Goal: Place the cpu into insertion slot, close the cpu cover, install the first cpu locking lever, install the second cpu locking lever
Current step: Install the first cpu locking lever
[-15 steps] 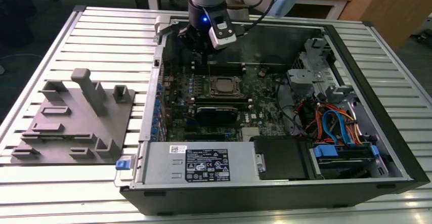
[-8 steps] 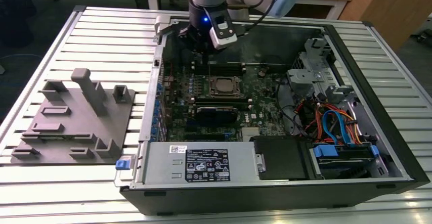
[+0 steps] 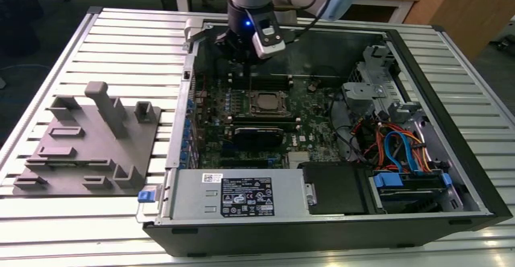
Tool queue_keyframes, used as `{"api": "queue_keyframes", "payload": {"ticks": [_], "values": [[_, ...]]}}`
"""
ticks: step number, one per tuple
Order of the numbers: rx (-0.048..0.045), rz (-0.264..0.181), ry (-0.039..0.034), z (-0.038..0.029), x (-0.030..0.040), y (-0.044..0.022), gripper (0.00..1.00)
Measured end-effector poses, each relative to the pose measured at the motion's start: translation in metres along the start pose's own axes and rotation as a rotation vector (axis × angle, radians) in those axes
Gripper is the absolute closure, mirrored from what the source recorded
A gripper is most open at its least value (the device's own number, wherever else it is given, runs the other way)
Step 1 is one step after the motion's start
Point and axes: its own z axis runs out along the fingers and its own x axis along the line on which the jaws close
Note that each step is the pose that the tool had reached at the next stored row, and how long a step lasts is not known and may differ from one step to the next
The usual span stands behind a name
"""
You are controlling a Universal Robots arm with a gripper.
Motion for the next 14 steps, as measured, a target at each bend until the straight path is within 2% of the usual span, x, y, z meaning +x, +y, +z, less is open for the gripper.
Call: {"api": "queue_keyframes", "payload": {"ticks": [14], "values": [[0.0000, 0.000, 0.0000, 0.0001, -0.0079, 0.0010, 0.90]]}}
